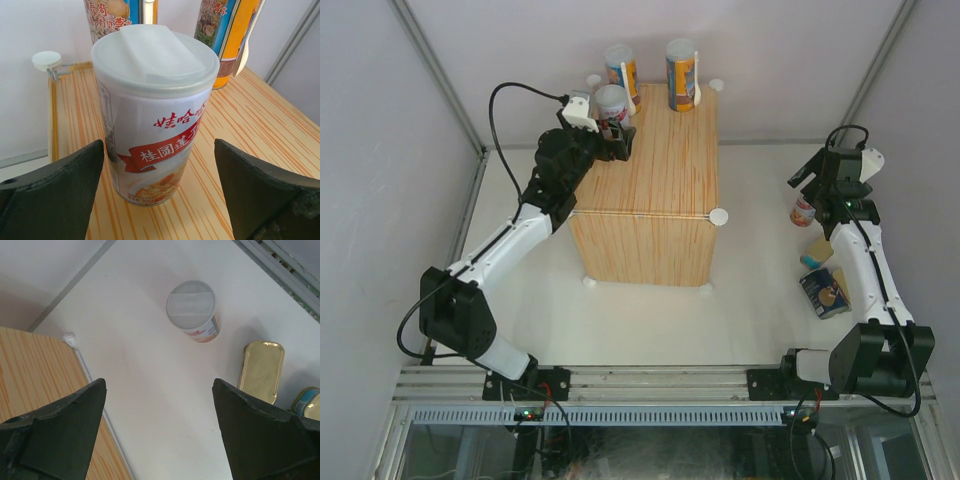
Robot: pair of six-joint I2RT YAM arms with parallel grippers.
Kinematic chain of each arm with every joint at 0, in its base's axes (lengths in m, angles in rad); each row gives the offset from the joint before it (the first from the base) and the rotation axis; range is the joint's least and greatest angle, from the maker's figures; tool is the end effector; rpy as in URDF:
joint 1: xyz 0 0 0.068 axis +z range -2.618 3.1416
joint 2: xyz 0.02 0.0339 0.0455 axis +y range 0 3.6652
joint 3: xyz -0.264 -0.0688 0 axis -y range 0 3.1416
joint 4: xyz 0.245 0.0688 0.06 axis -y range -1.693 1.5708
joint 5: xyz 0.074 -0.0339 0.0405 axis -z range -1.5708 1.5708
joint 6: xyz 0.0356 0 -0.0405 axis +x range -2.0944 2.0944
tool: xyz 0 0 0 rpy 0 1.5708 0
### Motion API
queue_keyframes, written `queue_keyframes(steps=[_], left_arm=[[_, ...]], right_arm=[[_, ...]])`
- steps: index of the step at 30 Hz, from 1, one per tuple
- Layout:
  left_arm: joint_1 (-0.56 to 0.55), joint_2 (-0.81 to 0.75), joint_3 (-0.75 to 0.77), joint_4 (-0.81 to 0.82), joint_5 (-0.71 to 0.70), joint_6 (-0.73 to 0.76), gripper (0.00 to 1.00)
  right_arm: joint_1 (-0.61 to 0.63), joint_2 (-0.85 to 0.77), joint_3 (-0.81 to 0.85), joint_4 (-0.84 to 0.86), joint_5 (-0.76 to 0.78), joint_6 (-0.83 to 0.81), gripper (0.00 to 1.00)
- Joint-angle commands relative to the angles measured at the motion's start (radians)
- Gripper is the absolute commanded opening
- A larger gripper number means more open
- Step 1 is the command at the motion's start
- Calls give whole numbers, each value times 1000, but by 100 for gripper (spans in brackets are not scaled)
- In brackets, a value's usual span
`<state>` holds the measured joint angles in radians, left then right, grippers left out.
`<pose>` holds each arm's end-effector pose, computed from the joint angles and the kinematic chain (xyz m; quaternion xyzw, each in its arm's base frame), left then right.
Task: Place and organize the canned foods onto the counter
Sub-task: Place the canned food on the counter, then pick up the canned food from the center of the board.
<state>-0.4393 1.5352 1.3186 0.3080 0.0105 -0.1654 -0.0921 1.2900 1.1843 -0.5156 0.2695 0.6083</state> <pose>0.3364 -0.1585 0.3933 0.0959 0.6672 -0.2233 0.7041 0.2828 -0.0356 0.3379 0.3601 0.8068 0.0001 0.4685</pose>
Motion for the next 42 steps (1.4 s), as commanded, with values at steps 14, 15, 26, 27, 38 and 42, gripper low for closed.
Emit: queue_keyframes(steps=[14, 15, 26, 27, 38, 42], left_arm=[[-10, -122, 33, -10, -89, -16, 100], [-10, -128, 32, -17, -89, -18, 100], [-22, -236, -57, -27, -88, -28, 100], [-23, -247, -67, -27, -87, -28, 100], [-34, -370, -130, -44, -81, -11, 100], [-38, -393, -142, -47, -92, -1, 100]], right_arm=[[-12, -22, 1, 25, 5, 4, 100], [-14, -18, 1, 27, 4, 6, 100], [-34, 74, 1, 68, 6, 17, 100], [-42, 84, 2, 76, 4, 16, 100], [-80, 193, 21, 126, -3, -15, 100], [-78, 226, 23, 142, -3, -11, 100]])
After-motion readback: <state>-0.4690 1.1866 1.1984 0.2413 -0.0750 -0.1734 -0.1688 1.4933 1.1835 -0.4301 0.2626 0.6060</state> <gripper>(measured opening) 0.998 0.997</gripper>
